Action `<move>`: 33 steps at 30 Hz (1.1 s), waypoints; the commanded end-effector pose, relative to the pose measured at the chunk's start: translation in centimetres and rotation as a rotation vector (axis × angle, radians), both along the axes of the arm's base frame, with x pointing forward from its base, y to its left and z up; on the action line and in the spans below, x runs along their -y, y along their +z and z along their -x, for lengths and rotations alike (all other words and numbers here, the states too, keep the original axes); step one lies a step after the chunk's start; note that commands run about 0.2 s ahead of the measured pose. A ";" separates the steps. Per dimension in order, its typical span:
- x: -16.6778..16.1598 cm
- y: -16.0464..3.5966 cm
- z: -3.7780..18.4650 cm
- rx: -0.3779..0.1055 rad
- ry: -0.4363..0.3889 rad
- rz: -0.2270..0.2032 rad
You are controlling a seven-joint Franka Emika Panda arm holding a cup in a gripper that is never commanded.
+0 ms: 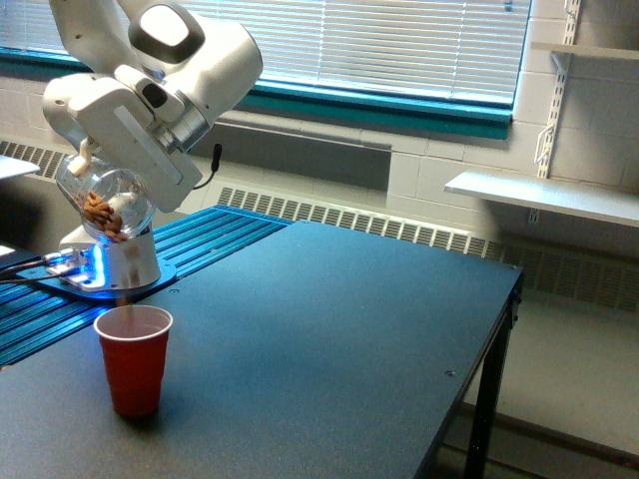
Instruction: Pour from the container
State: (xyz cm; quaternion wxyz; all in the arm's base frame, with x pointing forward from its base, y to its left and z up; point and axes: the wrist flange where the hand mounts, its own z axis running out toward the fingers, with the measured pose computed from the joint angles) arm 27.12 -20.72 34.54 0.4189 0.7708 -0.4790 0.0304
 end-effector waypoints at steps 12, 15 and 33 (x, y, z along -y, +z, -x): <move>-0.1 0.5 -1.5 -0.052 0.024 0.007; -0.5 -1.3 -0.4 -0.057 0.023 0.011; -0.8 -1.4 -0.3 -0.068 0.021 0.013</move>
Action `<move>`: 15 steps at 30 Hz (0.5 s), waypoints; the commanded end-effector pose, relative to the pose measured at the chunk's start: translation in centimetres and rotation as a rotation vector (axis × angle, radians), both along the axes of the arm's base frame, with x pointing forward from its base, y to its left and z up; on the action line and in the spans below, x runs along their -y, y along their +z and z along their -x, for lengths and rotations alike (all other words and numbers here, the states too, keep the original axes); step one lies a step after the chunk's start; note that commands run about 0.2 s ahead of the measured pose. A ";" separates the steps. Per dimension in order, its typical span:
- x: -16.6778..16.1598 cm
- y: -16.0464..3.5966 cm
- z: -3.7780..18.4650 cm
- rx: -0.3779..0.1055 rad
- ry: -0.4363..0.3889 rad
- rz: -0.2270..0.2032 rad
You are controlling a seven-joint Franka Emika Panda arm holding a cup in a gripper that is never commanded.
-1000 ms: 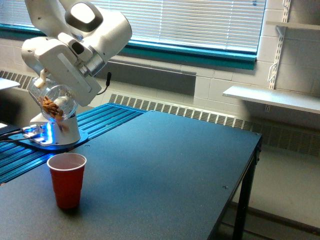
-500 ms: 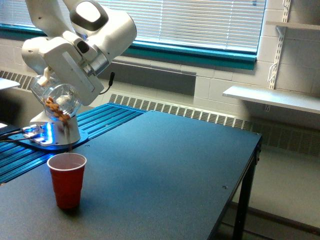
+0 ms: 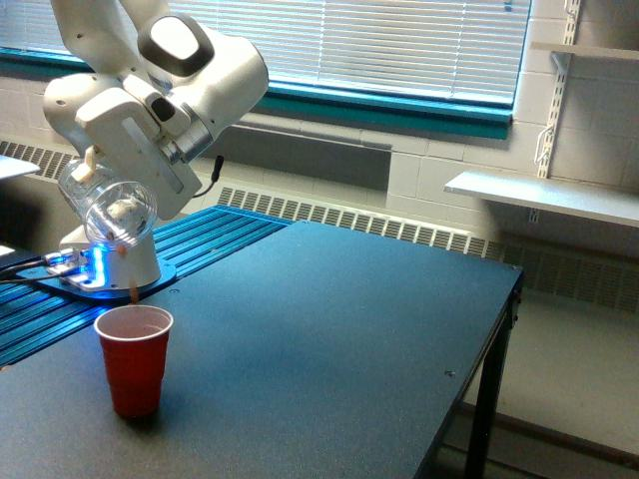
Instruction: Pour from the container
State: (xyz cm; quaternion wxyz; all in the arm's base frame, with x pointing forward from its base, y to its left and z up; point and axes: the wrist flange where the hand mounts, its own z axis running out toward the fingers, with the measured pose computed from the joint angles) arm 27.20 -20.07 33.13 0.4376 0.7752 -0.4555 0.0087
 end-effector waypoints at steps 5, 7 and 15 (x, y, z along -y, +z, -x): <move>-0.3 0.0 -0.4 -0.002 0.003 0.004; -0.4 0.0 -0.4 -0.002 0.006 0.004; -0.3 0.3 -0.7 0.003 0.007 -0.007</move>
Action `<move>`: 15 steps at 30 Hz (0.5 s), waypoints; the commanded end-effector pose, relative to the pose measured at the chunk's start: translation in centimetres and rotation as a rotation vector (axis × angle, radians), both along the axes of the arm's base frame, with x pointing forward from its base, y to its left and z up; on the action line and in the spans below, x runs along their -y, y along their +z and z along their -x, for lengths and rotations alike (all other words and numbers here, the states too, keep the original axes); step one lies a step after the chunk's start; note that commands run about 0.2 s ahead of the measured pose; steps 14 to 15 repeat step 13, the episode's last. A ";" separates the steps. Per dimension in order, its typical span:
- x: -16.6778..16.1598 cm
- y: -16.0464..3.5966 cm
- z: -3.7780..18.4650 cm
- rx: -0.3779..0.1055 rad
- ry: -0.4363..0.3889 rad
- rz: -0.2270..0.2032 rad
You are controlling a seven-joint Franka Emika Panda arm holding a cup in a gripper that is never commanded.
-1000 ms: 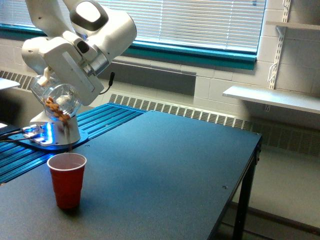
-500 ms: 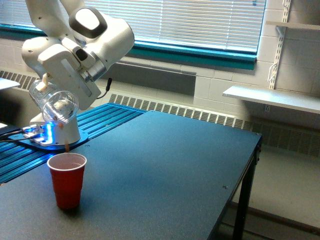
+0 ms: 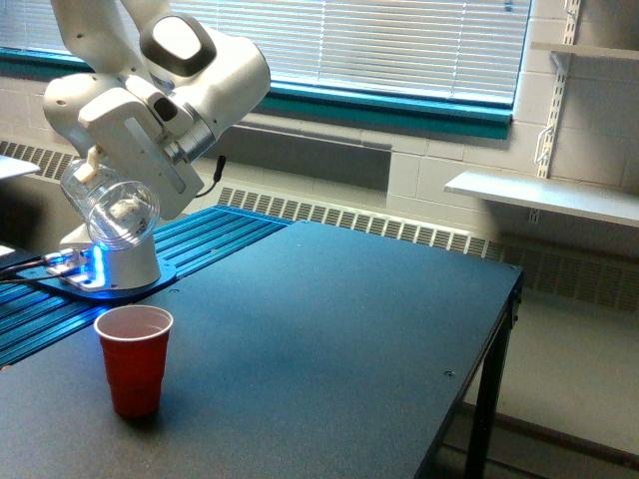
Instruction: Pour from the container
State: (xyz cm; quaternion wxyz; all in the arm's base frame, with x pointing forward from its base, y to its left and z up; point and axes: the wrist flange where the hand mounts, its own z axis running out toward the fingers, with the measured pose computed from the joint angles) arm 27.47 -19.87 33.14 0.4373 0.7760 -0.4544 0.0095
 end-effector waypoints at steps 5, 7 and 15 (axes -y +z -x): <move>0.0 0.5 -0.6 0.022 0.001 -0.005; 0.1 0.6 -0.6 0.029 0.000 -0.006; 0.4 0.6 -0.4 0.050 -0.008 -0.016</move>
